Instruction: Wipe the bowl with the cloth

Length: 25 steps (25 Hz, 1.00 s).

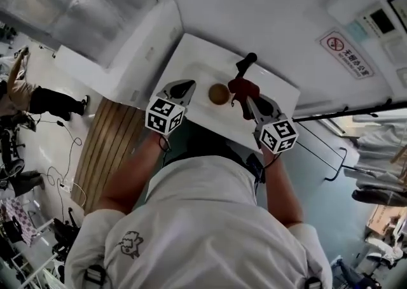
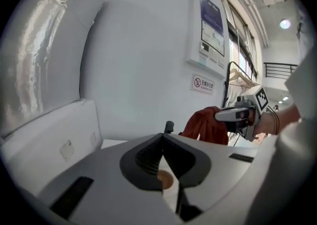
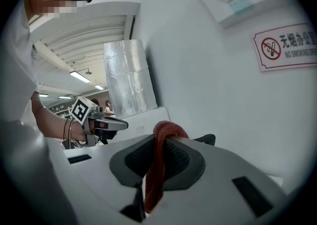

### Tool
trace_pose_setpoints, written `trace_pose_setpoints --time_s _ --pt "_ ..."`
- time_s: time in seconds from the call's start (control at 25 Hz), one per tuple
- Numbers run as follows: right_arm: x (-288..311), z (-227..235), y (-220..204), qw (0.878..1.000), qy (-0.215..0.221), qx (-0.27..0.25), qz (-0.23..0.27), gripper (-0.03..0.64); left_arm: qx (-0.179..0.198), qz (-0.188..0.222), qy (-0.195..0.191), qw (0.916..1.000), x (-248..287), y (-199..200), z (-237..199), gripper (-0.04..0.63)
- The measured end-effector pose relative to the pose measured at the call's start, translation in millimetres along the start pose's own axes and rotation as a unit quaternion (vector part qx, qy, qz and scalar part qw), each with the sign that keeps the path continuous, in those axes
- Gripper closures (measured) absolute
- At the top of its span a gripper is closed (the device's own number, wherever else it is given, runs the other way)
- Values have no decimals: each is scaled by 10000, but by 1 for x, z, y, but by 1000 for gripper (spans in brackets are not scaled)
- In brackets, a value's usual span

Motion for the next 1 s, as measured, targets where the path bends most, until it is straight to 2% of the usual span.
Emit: trace_pose_setpoints --time_s 0.16,0.36,0.56,0.84,1.0 --pt "-18 -26 -1 9998 -5 51 202 569 -228 343 31 9991 -21 9 12 581" --pt "-50 -42 3 9994 55 -120 325 569 147 517 -116 9985 -40 29 54 581" --pt "-84 -52 5 9982 310 -329 396 569 163 473 -23 9987 -54 34 96 581" --pt "-163 -67 -25 9964 719 -321 317 569 -106 489 342 9982 -78 26 185 581" --pt "-203 -73 -50 9950 927 -298 227 569 -60 559 447 9974 -91 33 239 581"
Point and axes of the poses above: the fingertips, and each gripper's own axes: x forward along the fingers, z to its right, y out of its top, the point moved 4 cm from there along -x, backward along the fingers, and after that the axes turned 14 degrees about x, right-handed, at the moved point
